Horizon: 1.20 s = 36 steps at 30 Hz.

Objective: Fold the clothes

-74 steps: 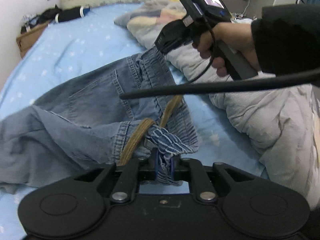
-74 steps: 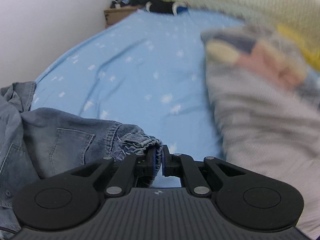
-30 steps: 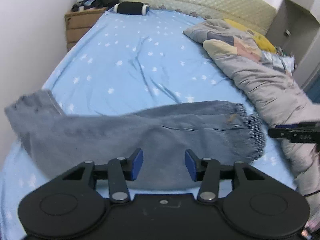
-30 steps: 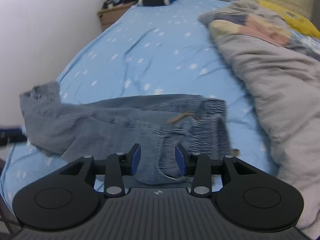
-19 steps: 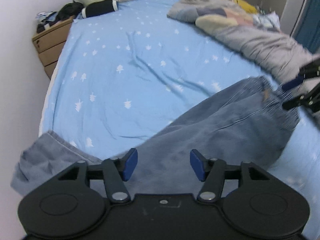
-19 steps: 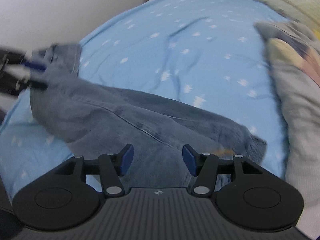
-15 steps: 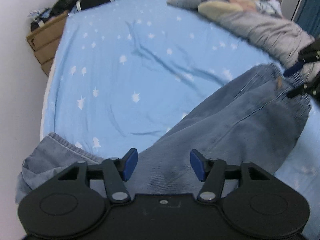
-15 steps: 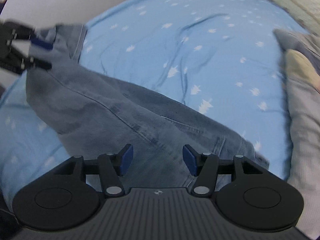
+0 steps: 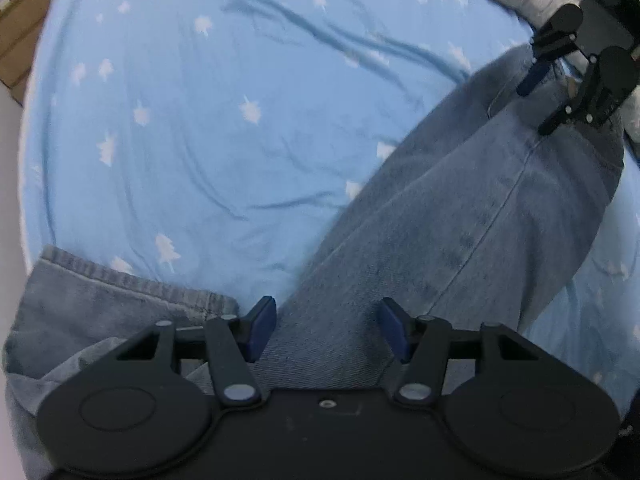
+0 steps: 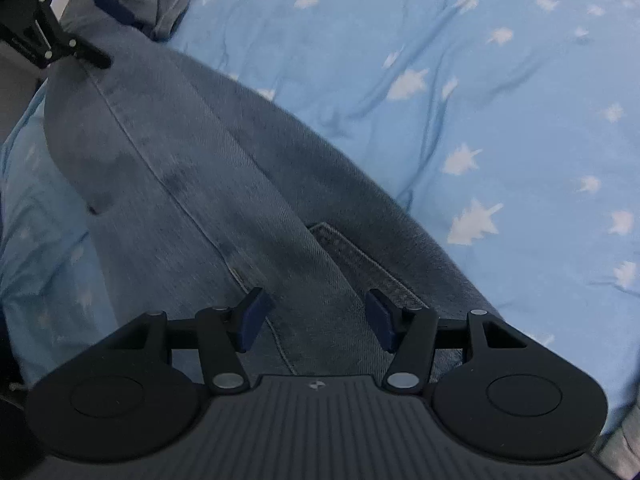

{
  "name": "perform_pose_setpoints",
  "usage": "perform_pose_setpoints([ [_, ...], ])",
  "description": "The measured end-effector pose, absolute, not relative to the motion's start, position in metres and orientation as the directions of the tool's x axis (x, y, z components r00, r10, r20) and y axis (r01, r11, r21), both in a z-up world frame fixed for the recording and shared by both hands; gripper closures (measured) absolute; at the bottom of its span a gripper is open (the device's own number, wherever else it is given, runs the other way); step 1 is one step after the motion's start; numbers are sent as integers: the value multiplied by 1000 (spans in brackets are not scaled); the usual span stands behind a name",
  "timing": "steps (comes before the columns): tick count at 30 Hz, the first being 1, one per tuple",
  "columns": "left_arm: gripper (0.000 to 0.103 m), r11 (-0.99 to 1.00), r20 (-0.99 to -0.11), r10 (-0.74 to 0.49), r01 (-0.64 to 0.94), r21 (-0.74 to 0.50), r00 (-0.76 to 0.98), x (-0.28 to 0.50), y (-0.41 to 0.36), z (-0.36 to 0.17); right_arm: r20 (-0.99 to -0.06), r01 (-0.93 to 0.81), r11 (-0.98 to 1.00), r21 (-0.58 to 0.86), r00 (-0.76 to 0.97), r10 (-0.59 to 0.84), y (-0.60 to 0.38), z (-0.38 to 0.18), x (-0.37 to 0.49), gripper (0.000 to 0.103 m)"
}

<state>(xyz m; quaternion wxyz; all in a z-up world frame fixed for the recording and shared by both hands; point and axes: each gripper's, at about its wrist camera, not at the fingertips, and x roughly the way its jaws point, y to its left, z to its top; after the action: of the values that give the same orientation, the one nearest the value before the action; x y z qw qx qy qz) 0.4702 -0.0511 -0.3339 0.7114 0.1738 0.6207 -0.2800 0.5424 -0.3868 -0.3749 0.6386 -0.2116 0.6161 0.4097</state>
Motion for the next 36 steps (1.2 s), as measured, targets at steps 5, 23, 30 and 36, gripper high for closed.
perform_pose_setpoints([
  [5, 79, 768, -984, -171, 633, -96, 58, 475, -50, -334, -958, -774, 584, 245, -102, 267, -390, -381, 542, 68],
  [23, 102, 771, -942, -264, 632, -76, 208, 373, -33, -243, -942, -807, 582, 102, 110, 317, -409, -247, 406, 102],
  [30, 102, 796, -937, -256, 601, -67, 236, 294, -20, -229, -936, -825, 560, 81, 130, 327, -413, -219, 325, 102],
  [36, 102, 808, -945, -239, 585, -67, 222, 245, -14, -242, -951, -842, 534, 79, 97, 294, -402, -236, 266, 102],
])
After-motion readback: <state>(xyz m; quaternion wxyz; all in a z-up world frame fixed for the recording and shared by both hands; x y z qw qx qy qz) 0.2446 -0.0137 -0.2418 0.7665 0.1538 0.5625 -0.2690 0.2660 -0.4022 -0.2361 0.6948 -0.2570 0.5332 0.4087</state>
